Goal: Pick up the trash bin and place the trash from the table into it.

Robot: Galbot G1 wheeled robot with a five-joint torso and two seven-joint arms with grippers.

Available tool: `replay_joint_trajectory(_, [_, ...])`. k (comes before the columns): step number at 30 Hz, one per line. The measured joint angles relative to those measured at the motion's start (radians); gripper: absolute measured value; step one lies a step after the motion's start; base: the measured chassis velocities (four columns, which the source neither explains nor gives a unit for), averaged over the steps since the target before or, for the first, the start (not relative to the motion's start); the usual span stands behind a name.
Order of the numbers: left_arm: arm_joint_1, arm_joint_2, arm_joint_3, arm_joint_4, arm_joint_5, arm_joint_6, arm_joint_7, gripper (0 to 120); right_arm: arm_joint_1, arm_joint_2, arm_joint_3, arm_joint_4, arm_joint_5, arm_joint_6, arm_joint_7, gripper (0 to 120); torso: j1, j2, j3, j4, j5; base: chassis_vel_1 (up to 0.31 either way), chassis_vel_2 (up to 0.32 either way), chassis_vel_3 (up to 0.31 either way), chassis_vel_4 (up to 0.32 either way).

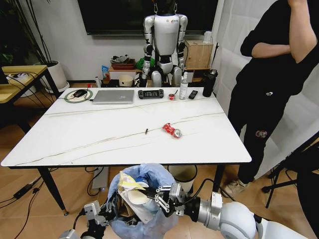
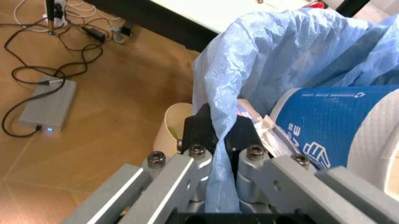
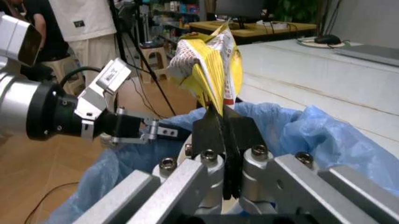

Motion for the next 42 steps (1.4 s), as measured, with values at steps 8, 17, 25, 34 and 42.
replay_joint_trajectory(8, [-0.004,-0.004,0.006,0.003,0.004,0.000,-0.001,0,-0.022,-0.004,0.016,-0.003,-0.013,0.007,0.001,16,0.000,0.000,0.000,0.0000,-0.0002,0.000,0.000,0.000,0.000])
replay_joint_trajectory(17, [-0.003,0.000,0.002,0.003,0.003,0.000,-0.002,0,-0.041,-0.014,0.033,0.004,-0.019,0.018,0.000,45,0.000,0.000,0.000,0.0000,-0.0001,0.000,0.000,0.000,0.000])
replay_joint_trajectory(25, [-0.005,0.003,0.004,0.007,0.002,0.001,-0.003,0,-0.063,-0.009,0.094,0.046,0.001,0.011,0.015,77,0.000,0.000,0.000,-0.0002,-0.0002,0.000,0.000,0.000,0.000])
replay_joint_trajectory(34, [0.002,-0.002,0.006,0.007,0.007,-0.001,-0.001,0,0.094,0.128,0.198,-0.053,0.090,-0.159,0.173,100,0.000,0.000,0.000,0.0000,-0.0001,0.000,0.000,0.000,0.000])
replay_joint_trajectory(42, [0.009,-0.011,-0.002,-0.004,0.015,-0.005,0.001,0,0.314,0.261,0.202,-0.342,0.256,-0.323,0.290,100,0.000,0.000,0.000,0.0001,-0.0005,0.000,0.000,0.000,0.000])
